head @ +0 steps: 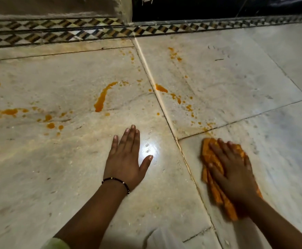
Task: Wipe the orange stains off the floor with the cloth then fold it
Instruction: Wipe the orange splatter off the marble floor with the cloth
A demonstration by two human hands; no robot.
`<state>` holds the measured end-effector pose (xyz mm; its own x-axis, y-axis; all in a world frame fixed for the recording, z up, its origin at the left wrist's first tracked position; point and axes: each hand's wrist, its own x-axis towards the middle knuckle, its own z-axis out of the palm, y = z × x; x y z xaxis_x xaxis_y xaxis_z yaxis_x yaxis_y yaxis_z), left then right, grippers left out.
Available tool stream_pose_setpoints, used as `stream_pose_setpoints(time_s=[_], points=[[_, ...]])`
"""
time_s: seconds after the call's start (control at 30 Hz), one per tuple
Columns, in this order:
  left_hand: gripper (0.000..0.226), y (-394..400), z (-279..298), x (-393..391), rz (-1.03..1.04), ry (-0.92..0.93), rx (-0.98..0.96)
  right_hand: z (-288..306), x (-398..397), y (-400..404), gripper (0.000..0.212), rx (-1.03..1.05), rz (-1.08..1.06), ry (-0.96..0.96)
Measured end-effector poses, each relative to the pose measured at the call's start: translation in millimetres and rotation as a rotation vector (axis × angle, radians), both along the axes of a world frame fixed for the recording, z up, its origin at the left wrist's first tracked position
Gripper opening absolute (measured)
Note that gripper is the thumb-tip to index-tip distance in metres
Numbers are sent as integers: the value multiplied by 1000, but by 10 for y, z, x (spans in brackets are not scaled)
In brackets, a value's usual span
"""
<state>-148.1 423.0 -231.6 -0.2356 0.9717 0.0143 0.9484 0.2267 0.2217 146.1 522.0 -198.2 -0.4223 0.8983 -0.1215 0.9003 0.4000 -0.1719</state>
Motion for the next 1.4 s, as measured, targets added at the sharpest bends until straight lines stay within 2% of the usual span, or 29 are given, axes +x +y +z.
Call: stream_pose_setpoints(time_s=[0.07, 0.13, 0.2, 0.27, 0.33, 0.4, 0.53, 0.67, 0.73, 0.8, 0.93, 1.0, 1.1, 1.17, 1.23, 1.3, 1.4], points=[[77, 2, 1, 7, -7, 13, 2, -37, -265, 313, 68, 22, -194, -1], [77, 19, -11, 8, -6, 22, 2, -45, -587, 594, 70, -2, -270, 10], [77, 9, -16, 23, -11, 24, -16, -35, -869, 602, 68, -31, -141, -2], [77, -3, -16, 11, -8, 32, -16, -26, -1004, 340, 65, -11, 100, -7], [77, -4, -6, -1, -9, 31, -21, 26, -866, 36, 65, -23, 266, 3], [77, 4, -10, -4, -14, 21, -15, 26, -482, -65, 65, -46, 289, 22], [76, -3, -16, 7, -7, -3, 4, 51, 3, 277, 69, -42, -19, -4], [76, 4, -13, -2, -2, 1, -1, 14, -599, 903, 80, -15, -249, -33], [76, 1, -11, -4, -7, 7, -8, 5, -1020, 991, 81, -33, -173, -80], [76, -3, -14, -11, -11, 6, -6, 1, -1352, 818, 77, -22, 33, -85], [76, -1, -21, -17, -21, -1, -6, -8, -1161, 242, 65, -3, 332, 11], [76, 3, -32, -23, -25, 0, 0, -23, -789, 206, 62, -8, 329, 34], [76, 0, -36, -16, -19, -7, 4, -25, -546, 553, 67, -10, 99, -26], [76, 9, -28, -14, -17, -8, 1, -26, -765, 870, 72, 12, -69, -32], [76, 7, -21, -11, -15, 0, -4, -6, -1150, 1093, 75, -15, -129, -27], [76, 0, -13, -8, -18, 0, -13, 23, -1529, 1081, 76, -42, -13, -37], [76, 3, -10, -19, -20, -3, -21, 42, -1762, 647, 68, -17, 275, -19]])
